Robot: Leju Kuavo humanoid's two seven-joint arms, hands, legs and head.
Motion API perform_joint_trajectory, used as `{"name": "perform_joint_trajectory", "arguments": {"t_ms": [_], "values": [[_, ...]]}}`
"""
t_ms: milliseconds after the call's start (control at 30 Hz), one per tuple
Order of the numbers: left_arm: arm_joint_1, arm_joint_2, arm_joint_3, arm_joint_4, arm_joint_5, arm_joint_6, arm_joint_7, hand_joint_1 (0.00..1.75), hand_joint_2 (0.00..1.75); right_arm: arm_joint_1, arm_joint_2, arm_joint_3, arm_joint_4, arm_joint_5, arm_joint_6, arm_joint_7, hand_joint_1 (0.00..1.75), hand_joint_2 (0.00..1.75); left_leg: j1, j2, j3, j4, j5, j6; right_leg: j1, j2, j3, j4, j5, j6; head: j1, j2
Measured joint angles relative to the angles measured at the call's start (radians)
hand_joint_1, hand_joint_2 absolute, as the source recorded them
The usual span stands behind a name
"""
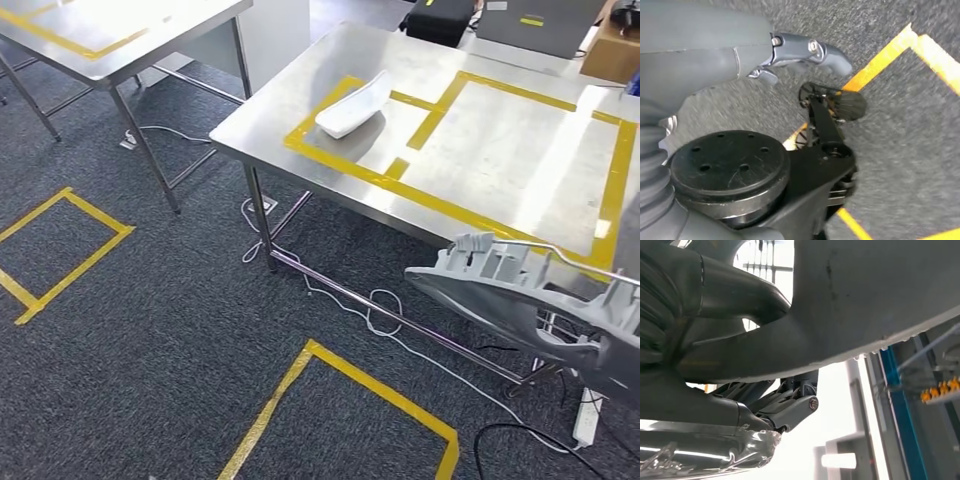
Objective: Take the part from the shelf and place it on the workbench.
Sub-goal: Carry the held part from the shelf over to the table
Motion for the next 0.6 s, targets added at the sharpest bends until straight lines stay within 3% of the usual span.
{"name": "perform_joint_trajectory", "arguments": {"t_ms": [33,100,167,200,233,267,300,333,400,467,533,567,600], "values": [[-0.001,0.002,-0.004,0.0,-0.006,-0.002,0.003,0.0,1.75,0.0,-0.001,0.0,0.0,-0.002,-0.001,0.002,1.75,1.75,0.002,0.0,0.002,0.0,-0.003,-0.006,-0.001,0.013,-0.003,-0.002,0.003,-0.006,0.0,0.0],[-0.002,0.004,-0.006,0.0,-0.002,0.0,0.009,0.0,1.75,-0.002,-0.002,-0.001,0.0,-0.006,-0.002,0.004,1.75,1.75,0.006,-0.041,-0.014,0.037,-0.033,-0.019,-0.006,0.037,-0.005,-0.008,0.01,-0.019,-0.003,0.0],[-0.001,0.004,-0.003,0.0,0.006,0.013,0.018,0.0,1.75,-0.005,-0.003,-0.002,0.001,-0.013,0.0,0.01,1.75,1.75,0.009,-0.097,-0.07,0.154,-0.098,-0.026,-0.01,0.06,-0.006,-0.011,0.015,-0.026,-0.008,0.0],[0.0,0.003,-0.002,0.0,0.001,0.018,0.022,0.0,1.75,-0.007,-0.003,-0.002,0.002,-0.018,0.002,0.015,1.75,1.75,0.009,-0.107,-0.106,0.225,-0.127,-0.027,-0.011,0.074,-0.008,-0.011,0.016,-0.028,-0.009,0.0],[0.002,0.003,-0.003,0.0,-0.008,0.015,0.025,0.0,1.75,-0.009,-0.003,-0.002,0.004,-0.022,0.003,0.021,1.75,1.75,0.009,-0.111,-0.133,0.276,-0.139,-0.027,-0.011,0.089,-0.009,-0.011,0.016,-0.028,-0.01,0.0],[0.003,0.004,-0.003,0.0,-0.009,0.001,0.024,0.0,1.75,-0.012,-0.003,-0.001,0.007,-0.024,0.004,0.027,1.75,1.75,0.009,-0.113,-0.146,0.293,-0.131,-0.027,-0.011,0.105,-0.009,-0.011,0.017,-0.027,-0.009,0.0],[0.004,0.005,0.0,0.0,0.004,-0.022,0.017,0.0,1.75,-0.014,-0.003,0.0,0.012,-0.024,0.002,0.032,1.75,1.75,0.01,-0.116,-0.14,0.27,-0.102,-0.025,-0.011,0.121,-0.009,-0.01,0.018,-0.026,-0.009,0.0],[0.003,0.006,0.007,0.0,0.032,-0.047,0.006,0.0,1.75,-0.016,-0.003,0.001,0.016,-0.022,-0.001,0.034,1.75,1.75,0.011,-0.126,-0.117,0.213,-0.062,-0.024,-0.012,0.137,-0.008,-0.01,0.019,-0.024,-0.01,0.0],[-0.002,0.004,0.034,0.0,0.09,-0.067,-0.019,0.0,1.75,-0.016,-0.003,0.003,0.022,-0.017,-0.009,0.03,1.75,1.75,0.017,-0.172,-0.061,0.078,0.003,-0.02,-0.012,0.164,-0.012,-0.007,0.02,-0.016,-0.009,0.0],[-0.006,-0.002,0.055,0.0,0.106,-0.043,-0.029,0.0,1.75,-0.011,-0.003,0.003,0.023,-0.015,-0.012,0.024,1.75,1.75,0.02,-0.199,-0.035,0.014,0.016,-0.013,-0.012,0.188,-0.02,-0.006,0.023,-0.003,-0.009,0.0],[-0.009,-0.006,0.064,0.0,0.099,-0.018,-0.027,0.0,1.75,-0.002,-0.003,0.003,0.023,-0.016,-0.01,0.022,1.75,1.75,0.019,-0.179,-0.033,0.008,0.016,-0.001,-0.015,0.208,-0.03,-0.011,0.028,0.011,-0.01,0.0],[-0.012,-0.007,0.066,0.0,0.096,-0.011,-0.025,0.0,1.75,0.001,-0.003,0.002,0.023,-0.017,-0.009,0.023,1.75,1.75,0.019,-0.167,-0.033,0.006,0.018,0.007,-0.014,0.195,-0.036,-0.006,0.025,0.015,-0.009,0.0],[-0.013,-0.008,0.07,0.0,0.095,-0.008,-0.022,0.0,1.75,0.002,-0.004,0.003,0.023,-0.017,-0.008,0.024,1.75,1.75,0.02,-0.153,-0.032,0.003,0.02,0.014,-0.013,0.168,-0.049,0.017,0.009,0.019,-0.005,0.0]]}}
